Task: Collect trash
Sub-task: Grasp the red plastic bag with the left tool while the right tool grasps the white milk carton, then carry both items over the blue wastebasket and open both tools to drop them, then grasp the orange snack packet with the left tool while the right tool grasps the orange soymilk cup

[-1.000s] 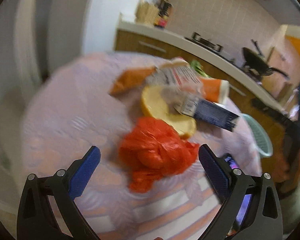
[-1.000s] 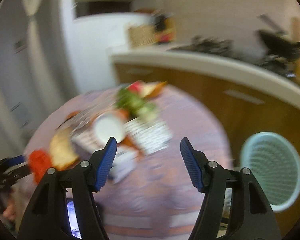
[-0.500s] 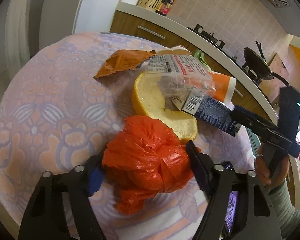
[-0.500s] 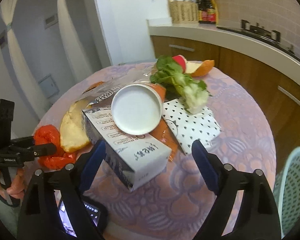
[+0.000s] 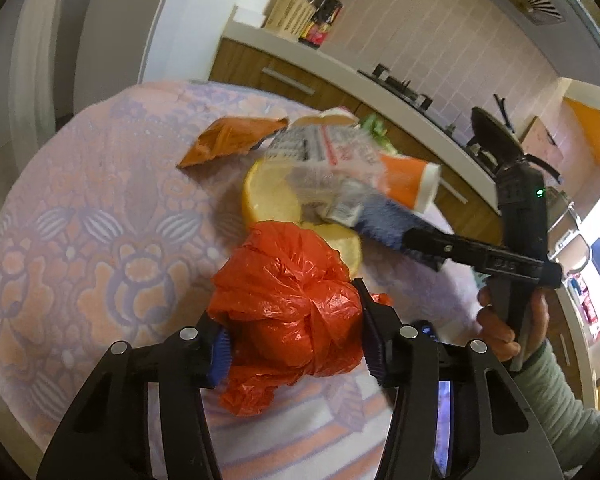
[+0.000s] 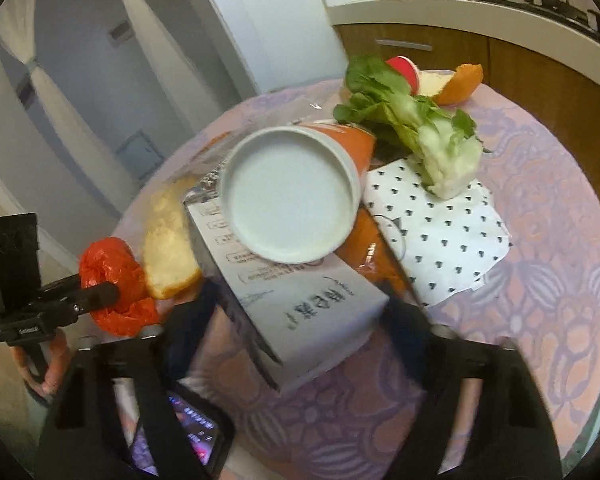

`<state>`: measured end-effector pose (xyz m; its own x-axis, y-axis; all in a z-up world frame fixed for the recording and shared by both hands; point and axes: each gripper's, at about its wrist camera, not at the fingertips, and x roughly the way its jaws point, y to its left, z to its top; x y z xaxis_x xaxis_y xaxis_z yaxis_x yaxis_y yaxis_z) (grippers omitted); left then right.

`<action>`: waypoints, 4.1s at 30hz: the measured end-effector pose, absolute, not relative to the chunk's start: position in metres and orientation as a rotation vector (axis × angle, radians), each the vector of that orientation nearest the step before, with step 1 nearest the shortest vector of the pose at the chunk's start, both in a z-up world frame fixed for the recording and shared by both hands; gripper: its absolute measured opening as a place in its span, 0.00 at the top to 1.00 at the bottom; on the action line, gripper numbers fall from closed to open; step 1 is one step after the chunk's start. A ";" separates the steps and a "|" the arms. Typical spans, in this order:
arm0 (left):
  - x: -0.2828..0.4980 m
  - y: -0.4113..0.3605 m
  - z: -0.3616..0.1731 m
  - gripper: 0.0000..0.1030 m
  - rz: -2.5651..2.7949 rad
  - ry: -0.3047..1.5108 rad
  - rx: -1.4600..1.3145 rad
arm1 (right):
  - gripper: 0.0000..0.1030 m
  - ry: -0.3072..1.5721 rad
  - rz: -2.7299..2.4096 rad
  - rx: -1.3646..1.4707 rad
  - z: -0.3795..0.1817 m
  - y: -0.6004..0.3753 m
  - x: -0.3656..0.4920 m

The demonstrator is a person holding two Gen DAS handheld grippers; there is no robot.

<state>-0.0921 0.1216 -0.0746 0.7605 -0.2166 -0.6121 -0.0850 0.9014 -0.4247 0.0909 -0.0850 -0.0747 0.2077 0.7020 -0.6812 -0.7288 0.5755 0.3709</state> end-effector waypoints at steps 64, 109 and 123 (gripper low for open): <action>0.211 -0.347 -0.085 0.43 -0.584 1.051 0.238 | 0.43 0.858 -0.065 0.505 -0.131 -0.503 0.096; -0.002 0.166 -0.022 0.25 0.043 0.736 -0.265 | 0.43 0.628 0.689 0.059 -0.050 -0.102 0.051; 0.055 0.207 -0.082 0.43 -0.037 0.778 -0.489 | 0.29 0.665 0.741 -0.025 -0.059 -0.084 0.049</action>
<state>0.0552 0.2074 -0.0823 0.7172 -0.2093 -0.6646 -0.1451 0.8881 -0.4362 0.0490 -0.0842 -0.0587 0.5443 0.6165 -0.5689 -0.6319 0.7473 0.2053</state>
